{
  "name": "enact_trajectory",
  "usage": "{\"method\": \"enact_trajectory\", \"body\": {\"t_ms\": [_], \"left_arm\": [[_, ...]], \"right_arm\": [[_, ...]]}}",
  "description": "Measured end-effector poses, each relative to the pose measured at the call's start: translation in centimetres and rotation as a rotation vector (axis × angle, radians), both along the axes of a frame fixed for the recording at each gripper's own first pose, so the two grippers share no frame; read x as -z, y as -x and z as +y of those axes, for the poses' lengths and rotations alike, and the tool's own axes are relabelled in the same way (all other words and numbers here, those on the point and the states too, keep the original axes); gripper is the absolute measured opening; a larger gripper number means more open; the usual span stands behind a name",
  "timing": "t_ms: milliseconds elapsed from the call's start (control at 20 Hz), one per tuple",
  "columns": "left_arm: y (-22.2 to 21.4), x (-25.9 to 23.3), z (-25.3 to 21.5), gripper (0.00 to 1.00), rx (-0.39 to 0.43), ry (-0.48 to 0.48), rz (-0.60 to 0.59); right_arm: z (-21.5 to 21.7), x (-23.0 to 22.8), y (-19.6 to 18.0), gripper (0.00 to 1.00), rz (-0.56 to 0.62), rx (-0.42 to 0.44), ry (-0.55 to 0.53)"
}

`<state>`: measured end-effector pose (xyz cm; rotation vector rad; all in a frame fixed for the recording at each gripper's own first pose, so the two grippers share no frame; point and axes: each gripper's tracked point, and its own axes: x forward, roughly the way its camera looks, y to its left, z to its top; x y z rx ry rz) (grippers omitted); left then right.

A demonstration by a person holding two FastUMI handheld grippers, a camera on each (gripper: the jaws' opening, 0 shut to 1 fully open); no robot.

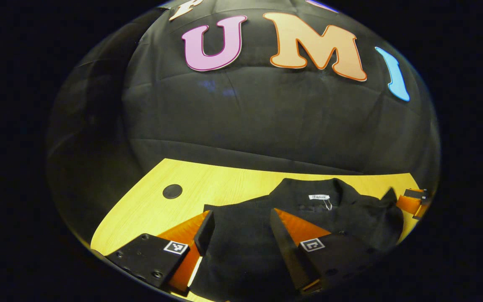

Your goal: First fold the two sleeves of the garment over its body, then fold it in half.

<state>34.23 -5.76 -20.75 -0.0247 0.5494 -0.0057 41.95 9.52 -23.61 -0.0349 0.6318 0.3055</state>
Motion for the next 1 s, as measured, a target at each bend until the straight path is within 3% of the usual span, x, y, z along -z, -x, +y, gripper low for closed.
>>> {"method": "enact_trajectory", "body": {"t_ms": [50,250,450,800,900,950,1000], "left_arm": [[0.4,-0.7,0.0,0.83,0.0,0.008,-0.004],[1.8,-4.2,0.0,0.9,0.0,0.051,-0.071],[4.2,-8.5,-0.3,0.94,0.041,0.064,-0.167],[11.8,-13.8,-0.6,0.91,0.132,0.036,-0.27],[14.3,-16.0,-0.2,0.94,0.144,0.03,-0.338],[15.7,-17.0,-0.1,0.94,0.151,0.031,-0.362],[17.2,-17.7,0.2,0.93,0.159,0.029,-0.38]], "right_arm": [[0.0,-0.8,0.4,0.99,-0.003,-0.007,-0.01],[-0.2,-4.9,2.0,0.96,-0.067,-0.001,-0.027],[-0.2,-9.3,5.2,0.99,-0.159,0.012,-0.05],[0.6,-14.6,15.6,0.98,-0.311,0.045,-0.043],[1.1,-16.1,19.0,0.95,-0.379,0.049,-0.036],[1.4,-16.7,21.0,1.0,-0.401,0.052,-0.034],[1.7,-17.0,22.8,0.95,-0.418,0.058,-0.037]]}}
